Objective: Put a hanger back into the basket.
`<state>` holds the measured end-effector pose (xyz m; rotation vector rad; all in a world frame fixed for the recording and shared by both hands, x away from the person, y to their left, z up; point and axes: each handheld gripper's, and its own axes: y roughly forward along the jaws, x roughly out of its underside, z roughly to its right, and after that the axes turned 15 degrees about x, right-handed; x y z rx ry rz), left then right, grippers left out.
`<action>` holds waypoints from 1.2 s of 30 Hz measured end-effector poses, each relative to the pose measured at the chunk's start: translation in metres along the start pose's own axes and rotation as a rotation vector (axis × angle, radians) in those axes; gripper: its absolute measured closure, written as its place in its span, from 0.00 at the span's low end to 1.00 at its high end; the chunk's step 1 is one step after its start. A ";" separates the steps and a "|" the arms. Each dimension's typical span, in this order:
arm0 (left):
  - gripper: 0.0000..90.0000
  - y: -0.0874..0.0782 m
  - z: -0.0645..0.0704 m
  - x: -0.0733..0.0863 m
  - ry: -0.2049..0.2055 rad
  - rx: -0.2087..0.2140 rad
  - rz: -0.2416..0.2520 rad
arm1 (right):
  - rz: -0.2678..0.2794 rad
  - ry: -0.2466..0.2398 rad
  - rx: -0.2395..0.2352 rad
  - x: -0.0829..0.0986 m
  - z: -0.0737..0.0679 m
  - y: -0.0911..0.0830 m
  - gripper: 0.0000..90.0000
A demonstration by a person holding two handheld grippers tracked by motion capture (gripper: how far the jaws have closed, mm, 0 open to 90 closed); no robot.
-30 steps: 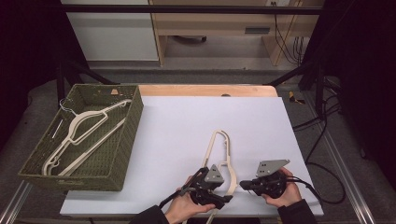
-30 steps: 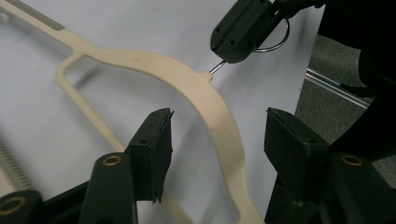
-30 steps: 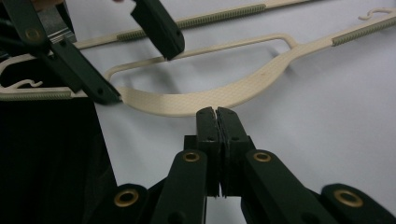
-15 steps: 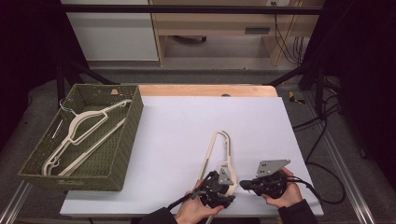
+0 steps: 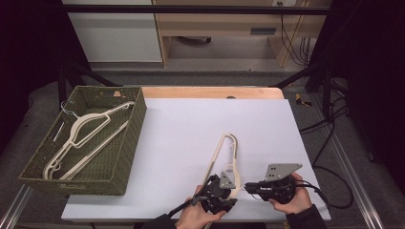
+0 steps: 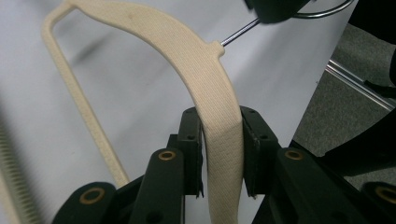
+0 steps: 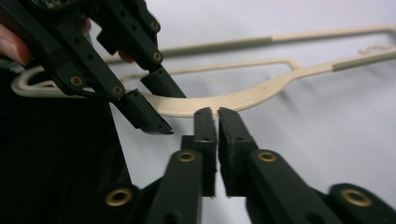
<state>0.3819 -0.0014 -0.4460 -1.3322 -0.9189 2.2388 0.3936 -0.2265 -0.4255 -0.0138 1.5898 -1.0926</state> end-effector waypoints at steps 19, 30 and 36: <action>0.84 -0.061 -0.001 0.015 -0.006 -0.094 0.046 | 0.426 0.292 0.280 0.003 0.025 -0.049 0.41; 0.89 -0.113 -0.016 0.027 -0.042 -0.170 0.102 | 0.374 0.329 0.308 0.010 0.029 -0.035 0.35; 0.94 -0.136 -0.036 0.034 -0.092 -0.208 0.129 | 0.377 0.349 0.334 0.013 0.032 -0.033 0.31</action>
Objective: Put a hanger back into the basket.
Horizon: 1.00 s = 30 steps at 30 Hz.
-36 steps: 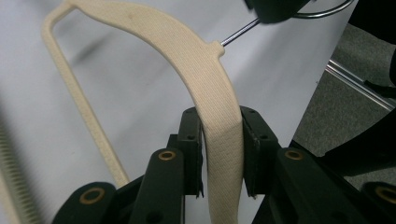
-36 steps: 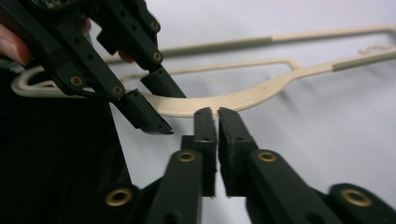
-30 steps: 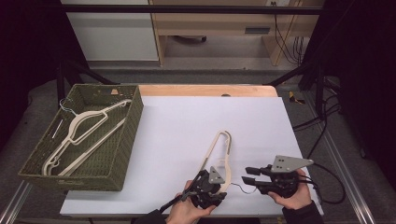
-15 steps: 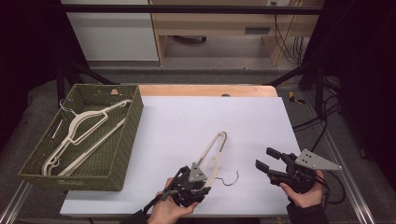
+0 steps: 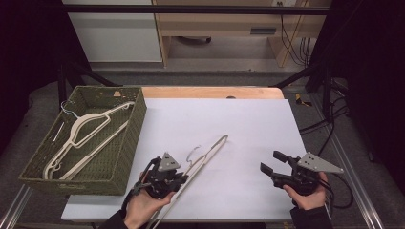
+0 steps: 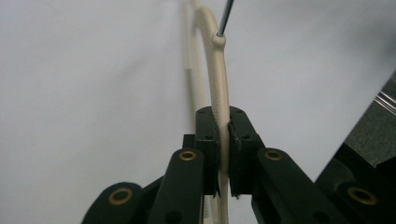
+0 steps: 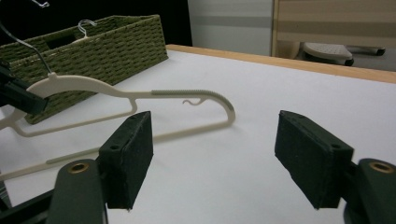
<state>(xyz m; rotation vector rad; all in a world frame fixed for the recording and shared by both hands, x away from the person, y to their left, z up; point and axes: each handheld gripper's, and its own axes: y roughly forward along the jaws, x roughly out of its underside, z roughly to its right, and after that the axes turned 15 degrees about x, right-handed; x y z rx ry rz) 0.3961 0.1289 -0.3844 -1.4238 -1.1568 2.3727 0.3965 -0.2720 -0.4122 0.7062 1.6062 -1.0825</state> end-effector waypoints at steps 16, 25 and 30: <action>0.96 -0.032 -0.016 -0.005 -0.001 0.065 0.083 | -0.021 -0.020 0.038 0.004 0.001 0.003 0.22; 0.96 -0.068 -0.027 -0.016 0.046 0.070 0.140 | -0.030 -0.026 0.053 0.004 0.002 0.003 0.20; 0.96 -0.090 -0.034 -0.022 0.082 0.048 0.166 | -0.034 -0.032 0.064 0.004 0.002 0.003 0.19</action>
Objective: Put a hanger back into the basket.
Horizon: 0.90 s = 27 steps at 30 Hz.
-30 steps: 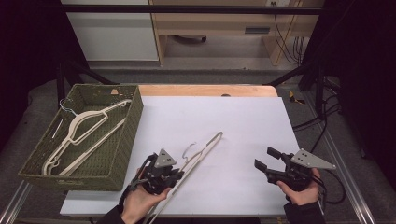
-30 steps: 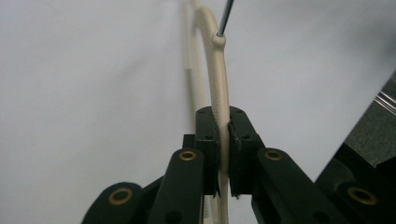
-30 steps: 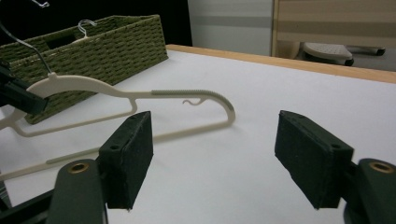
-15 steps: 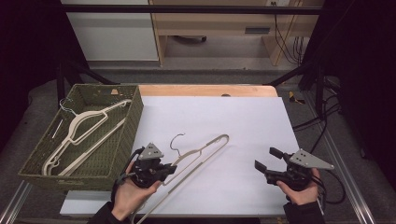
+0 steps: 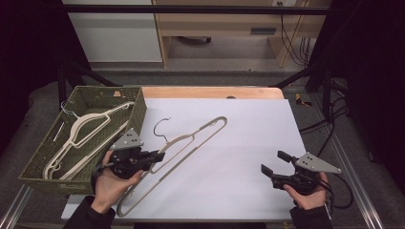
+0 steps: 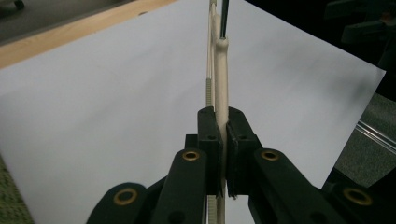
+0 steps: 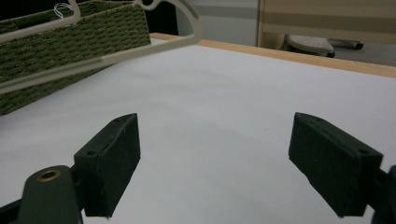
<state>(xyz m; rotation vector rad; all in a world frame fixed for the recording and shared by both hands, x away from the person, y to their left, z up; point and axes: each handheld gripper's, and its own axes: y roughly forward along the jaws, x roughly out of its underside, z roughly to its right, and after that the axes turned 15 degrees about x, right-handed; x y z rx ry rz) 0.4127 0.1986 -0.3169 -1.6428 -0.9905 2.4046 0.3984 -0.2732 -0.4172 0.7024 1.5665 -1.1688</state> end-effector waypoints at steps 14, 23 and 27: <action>0.96 -0.055 -0.021 -0.021 0.078 -0.057 0.057 | 0.003 -0.005 0.013 -0.001 0.000 -0.001 0.18; 0.96 -0.090 -0.050 -0.028 0.059 -0.096 0.098 | 0.000 -0.006 0.013 -0.001 0.000 -0.001 0.17; 0.96 -0.106 -0.062 -0.032 0.033 -0.073 0.133 | 0.001 -0.005 0.015 -0.001 0.001 -0.001 0.17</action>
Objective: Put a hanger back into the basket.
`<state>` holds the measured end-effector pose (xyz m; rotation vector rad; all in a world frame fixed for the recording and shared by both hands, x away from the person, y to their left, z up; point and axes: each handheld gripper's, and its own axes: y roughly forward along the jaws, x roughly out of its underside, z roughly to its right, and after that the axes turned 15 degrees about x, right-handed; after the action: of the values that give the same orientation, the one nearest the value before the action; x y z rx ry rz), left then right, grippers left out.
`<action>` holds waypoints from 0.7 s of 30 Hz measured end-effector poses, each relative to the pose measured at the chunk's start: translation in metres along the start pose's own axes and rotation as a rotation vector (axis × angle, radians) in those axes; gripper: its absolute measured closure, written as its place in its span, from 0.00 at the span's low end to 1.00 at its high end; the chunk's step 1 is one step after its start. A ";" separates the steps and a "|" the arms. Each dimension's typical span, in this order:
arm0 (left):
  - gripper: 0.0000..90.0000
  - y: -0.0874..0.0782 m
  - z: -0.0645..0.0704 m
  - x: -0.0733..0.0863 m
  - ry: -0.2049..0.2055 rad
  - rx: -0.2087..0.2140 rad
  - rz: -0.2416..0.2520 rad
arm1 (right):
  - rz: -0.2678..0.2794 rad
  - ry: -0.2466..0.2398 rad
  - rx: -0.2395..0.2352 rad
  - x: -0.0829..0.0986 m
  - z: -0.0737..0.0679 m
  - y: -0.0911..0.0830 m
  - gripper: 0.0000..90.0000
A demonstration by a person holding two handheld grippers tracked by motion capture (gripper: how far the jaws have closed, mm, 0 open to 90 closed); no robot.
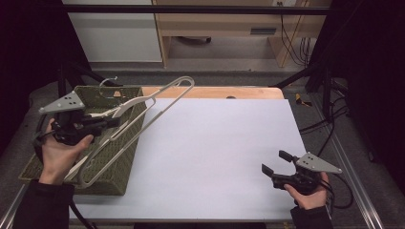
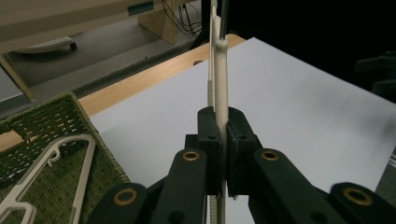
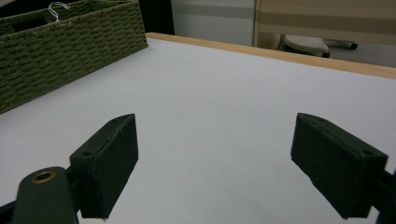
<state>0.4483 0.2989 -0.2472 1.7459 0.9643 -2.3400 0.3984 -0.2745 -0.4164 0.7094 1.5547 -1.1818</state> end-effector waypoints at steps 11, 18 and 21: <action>0.96 -0.029 -0.030 -0.005 0.006 -0.054 -0.012 | -0.004 0.001 0.003 0.000 0.000 0.000 0.17; 0.96 -0.041 -0.053 0.007 0.010 -0.079 -0.022 | -0.005 -0.001 0.007 0.000 0.001 0.000 0.17; 0.96 -0.045 -0.063 0.013 0.001 -0.092 -0.038 | -0.006 0.004 0.006 0.001 0.001 -0.001 0.17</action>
<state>0.4788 0.3719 -0.2486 1.7099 1.0958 -2.2774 0.3980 -0.2759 -0.4167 0.7116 1.5579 -1.1910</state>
